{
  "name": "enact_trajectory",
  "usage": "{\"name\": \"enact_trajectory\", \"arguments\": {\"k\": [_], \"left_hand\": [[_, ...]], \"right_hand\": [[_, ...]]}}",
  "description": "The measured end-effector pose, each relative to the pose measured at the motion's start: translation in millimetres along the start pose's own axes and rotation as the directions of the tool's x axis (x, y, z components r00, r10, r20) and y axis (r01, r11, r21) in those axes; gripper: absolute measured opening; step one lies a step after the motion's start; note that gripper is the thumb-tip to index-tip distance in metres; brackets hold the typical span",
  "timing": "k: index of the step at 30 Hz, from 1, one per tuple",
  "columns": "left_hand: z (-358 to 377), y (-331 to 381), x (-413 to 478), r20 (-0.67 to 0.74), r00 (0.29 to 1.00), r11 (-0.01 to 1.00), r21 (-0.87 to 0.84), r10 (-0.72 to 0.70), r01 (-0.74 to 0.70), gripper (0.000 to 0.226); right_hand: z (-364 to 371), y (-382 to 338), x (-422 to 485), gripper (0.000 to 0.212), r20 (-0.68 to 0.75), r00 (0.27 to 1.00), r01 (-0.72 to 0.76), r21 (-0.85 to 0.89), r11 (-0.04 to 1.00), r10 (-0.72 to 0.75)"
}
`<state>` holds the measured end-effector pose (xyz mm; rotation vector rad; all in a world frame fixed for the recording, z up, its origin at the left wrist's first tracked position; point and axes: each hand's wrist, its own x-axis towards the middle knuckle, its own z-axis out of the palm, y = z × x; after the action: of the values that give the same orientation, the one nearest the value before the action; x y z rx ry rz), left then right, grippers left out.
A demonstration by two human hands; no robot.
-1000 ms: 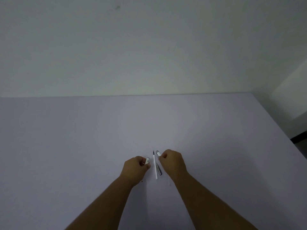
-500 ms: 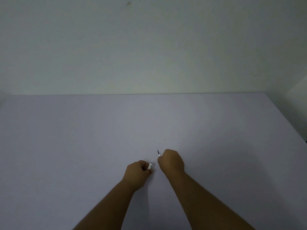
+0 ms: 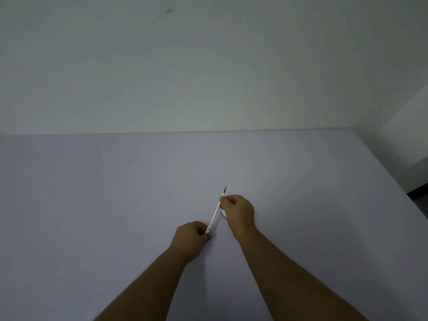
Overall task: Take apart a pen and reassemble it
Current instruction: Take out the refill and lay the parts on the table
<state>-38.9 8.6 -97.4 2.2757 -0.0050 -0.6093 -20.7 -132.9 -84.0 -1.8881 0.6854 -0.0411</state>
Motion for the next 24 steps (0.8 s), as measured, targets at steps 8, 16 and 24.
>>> {"name": "enact_trajectory", "arguments": {"k": [8, 16, 24], "left_hand": [[1, 13, -3, -0.035, 0.999, 0.999, -0.044, 0.03, -0.032, 0.02], [2, 18, -3, 0.002, 1.0, 0.999, -0.035, 0.03, -0.03, 0.019], [-2, 14, -4, -0.015, 0.999, 0.997, -0.07, 0.038, -0.039, 0.017]], "right_hand": [[-14, 5, -13, 0.013, 0.255, 0.967, 0.008, -0.055, 0.998, 0.006], [-22, 3, -11, 0.018, 0.246, 0.969, -0.03, 0.076, 0.997, 0.01], [-31, 10, 1, 0.029, 0.102, 0.995, 0.026, -0.308, 0.951, 0.006]]}}
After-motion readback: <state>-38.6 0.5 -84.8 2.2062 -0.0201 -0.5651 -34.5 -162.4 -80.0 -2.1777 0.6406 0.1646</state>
